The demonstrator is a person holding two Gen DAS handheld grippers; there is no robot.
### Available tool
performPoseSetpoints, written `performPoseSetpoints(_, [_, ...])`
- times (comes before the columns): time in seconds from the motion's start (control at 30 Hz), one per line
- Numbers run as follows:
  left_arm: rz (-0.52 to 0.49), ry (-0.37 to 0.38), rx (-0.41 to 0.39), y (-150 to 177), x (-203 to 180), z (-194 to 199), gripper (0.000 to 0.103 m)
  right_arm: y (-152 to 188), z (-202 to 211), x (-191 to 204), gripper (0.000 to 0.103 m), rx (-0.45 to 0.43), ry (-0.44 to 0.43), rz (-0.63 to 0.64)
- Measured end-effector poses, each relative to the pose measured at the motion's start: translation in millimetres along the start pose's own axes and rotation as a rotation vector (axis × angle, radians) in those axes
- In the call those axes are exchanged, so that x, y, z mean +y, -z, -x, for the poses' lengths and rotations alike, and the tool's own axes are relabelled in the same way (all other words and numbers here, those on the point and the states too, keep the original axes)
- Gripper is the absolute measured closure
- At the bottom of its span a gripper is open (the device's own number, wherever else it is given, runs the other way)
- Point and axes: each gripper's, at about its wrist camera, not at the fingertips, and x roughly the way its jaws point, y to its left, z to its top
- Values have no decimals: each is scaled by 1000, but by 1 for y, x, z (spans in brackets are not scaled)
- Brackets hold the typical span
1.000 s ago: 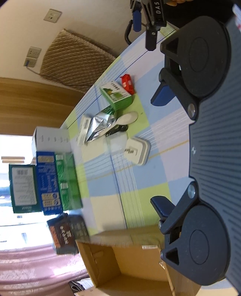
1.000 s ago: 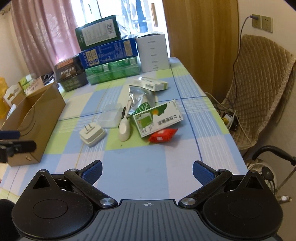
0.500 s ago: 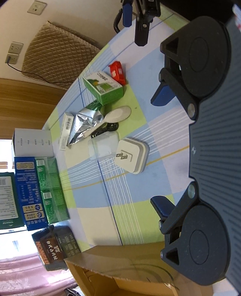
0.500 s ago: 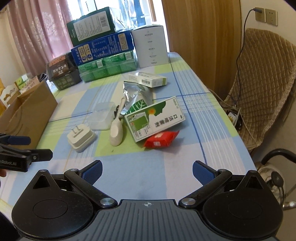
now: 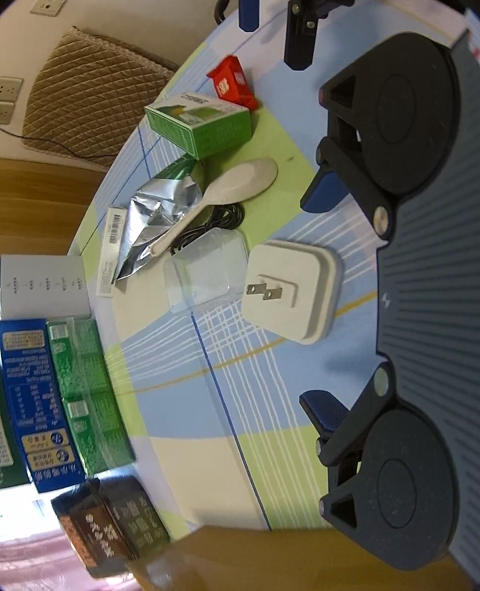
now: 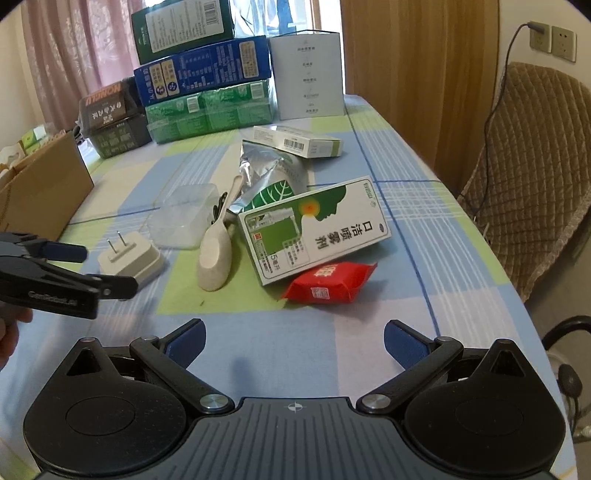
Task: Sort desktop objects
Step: 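Grasp the white plug adapter with left tool while right tool grasps red candy packet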
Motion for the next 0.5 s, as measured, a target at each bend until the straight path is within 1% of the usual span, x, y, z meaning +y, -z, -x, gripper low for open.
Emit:
performPoseSetpoints(0.03, [-7,8,3,0,1,-5,9,-1,-3,0,2,-5,6,2])
performPoseSetpoints(0.13, [-2,17,-4,-1,4,-17,13,-2,-10,2,2,-17,28,20])
performPoseSetpoints(0.2, [9,19,1,-2,5,-23,19,-3,-16,4,2,-24,54,39])
performPoseSetpoints(0.27, [22,30,3,-1,5,-25,31,-4,-22,5,2,-26,77,50])
performPoseSetpoints(0.33, [31,39,-2,-1,4,-23,39,-5,-27,6,3,-28,109,64])
performPoseSetpoints(0.4, [47,30,14,-1,2,-21,40,-6,-31,7,6,-38,147,81])
performPoseSetpoints(0.47, [75,41,27,0,0,-16,41,-6,-34,6,14,-37,165,93])
performPoseSetpoints(0.5, [80,45,28,2,-1,-14,41,-7,-36,6,16,-38,177,102])
